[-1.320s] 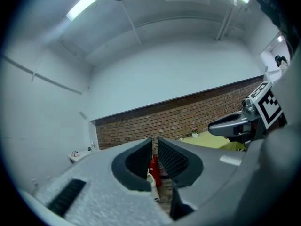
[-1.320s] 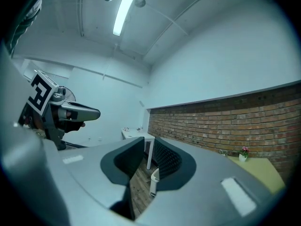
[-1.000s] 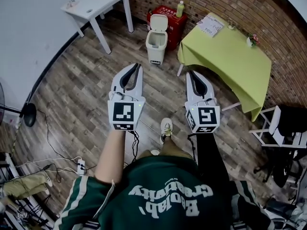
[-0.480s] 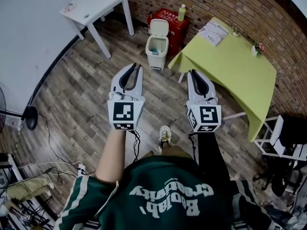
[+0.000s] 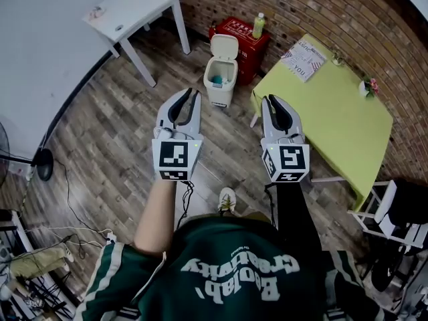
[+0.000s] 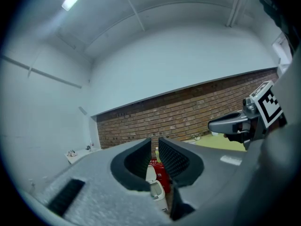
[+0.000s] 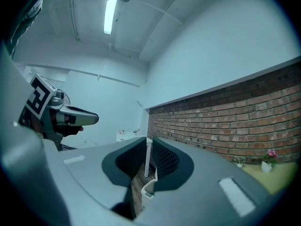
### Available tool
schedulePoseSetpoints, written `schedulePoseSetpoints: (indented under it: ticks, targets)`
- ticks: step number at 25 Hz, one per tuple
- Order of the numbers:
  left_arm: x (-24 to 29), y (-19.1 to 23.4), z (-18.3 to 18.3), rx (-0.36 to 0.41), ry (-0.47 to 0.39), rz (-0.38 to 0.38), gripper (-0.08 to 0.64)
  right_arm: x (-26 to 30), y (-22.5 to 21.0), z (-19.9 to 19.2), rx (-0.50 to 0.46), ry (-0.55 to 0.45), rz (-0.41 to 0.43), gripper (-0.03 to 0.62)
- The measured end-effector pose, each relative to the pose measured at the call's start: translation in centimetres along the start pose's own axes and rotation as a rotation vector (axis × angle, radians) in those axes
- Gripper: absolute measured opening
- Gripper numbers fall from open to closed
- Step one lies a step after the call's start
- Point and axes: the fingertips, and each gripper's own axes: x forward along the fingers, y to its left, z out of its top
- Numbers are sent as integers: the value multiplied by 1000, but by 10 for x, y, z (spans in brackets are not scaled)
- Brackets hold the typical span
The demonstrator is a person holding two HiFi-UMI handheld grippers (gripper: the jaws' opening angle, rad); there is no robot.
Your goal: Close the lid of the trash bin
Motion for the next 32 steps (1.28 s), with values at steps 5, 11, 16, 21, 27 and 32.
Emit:
schedulePoseSetpoints:
  ticks: [5,11,16,21,27,32]
  targets:
    - [31,6,3,8,4,13,55,27,-22,1,14,-11,7,56]
    - [47,7,7,18,6,17,57,44,-34,-1,25,-13,14,55]
    - [50,14,10,15,3,31,55,52,-41,-1,34,-18,7,55]
    - [58,21,10,22,5,38,55,64,-46,-2,42,-16,2,55]
    - [72,34,10,21,-5,39,55,81,-49,-1,44,-20,-7,55]
    - [89,48,6,19,-7,32,55,103,-46,-3,37,-11,-6,55]
